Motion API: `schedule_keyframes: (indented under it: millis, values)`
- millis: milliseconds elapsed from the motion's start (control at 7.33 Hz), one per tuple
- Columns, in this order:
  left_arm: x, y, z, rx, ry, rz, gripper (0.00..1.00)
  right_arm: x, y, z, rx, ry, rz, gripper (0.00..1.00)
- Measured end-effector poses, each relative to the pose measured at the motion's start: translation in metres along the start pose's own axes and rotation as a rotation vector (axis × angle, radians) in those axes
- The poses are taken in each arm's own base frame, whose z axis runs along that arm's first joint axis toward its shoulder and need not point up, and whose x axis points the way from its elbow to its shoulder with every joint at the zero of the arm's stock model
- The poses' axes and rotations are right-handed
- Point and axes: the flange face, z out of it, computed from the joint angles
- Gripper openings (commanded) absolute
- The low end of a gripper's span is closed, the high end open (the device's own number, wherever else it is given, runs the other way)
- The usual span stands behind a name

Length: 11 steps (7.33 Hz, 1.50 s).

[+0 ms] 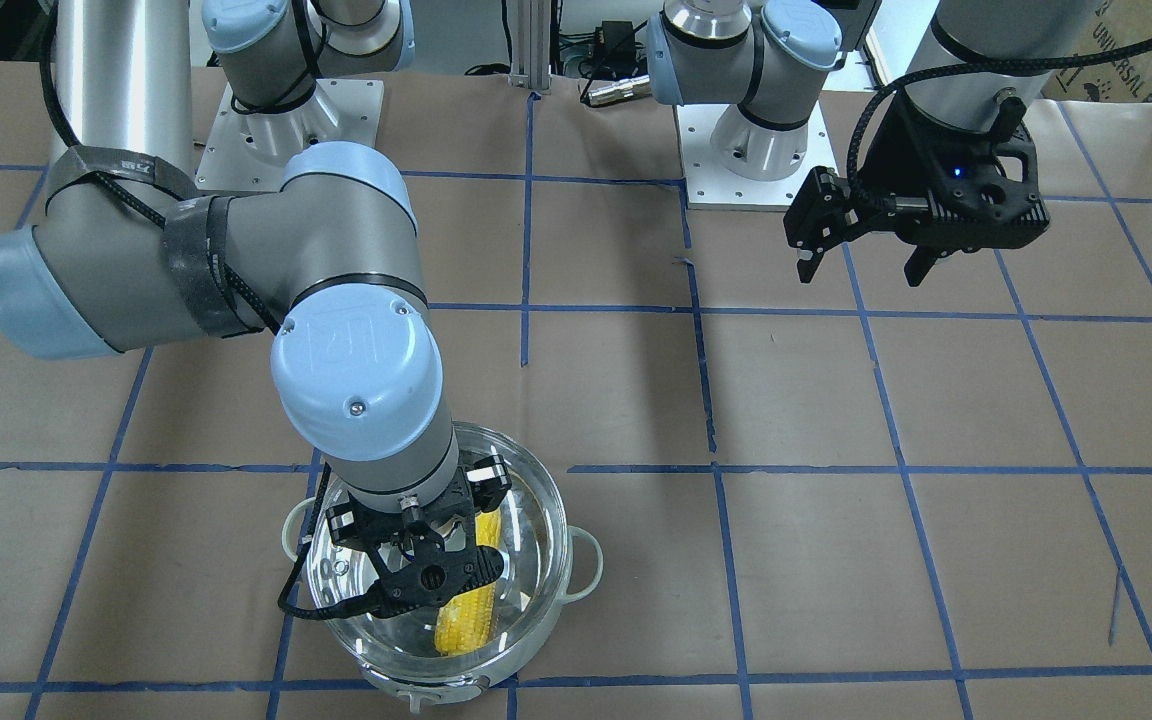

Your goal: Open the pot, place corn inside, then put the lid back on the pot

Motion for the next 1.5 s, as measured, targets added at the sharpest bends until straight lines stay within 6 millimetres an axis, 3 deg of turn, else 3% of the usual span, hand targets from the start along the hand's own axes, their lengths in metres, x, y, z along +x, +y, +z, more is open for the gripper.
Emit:
schedule_keyframes:
  millis: [818,955,1227,1364,1500]
  values:
    - [0.0001,0.0005,0.0002,0.0,0.0,0.0,1.0,-0.0012,0.0033,0.0054,-0.025,-0.002,0.001,0.35]
    - [0.0001,0.0005,0.0005,-0.001,0.001,0.0,1.0,-0.0012,0.0035,0.0062,-0.028,-0.002,0.001,0.39]
    - [0.0004,0.0007,0.0011,-0.002,0.001,0.0,1.0,-0.0023,0.0022,0.0049,-0.023,0.001,-0.002,0.88]
    - [0.0006,0.001,0.0011,-0.002,0.001,0.001,1.0,-0.0023,0.0015,0.0036,-0.017,0.004,-0.002,1.0]
    - [0.0007,0.0012,0.001,-0.002,0.0,0.001,1.0,-0.0022,0.0013,0.0026,-0.012,0.005,-0.001,1.0]
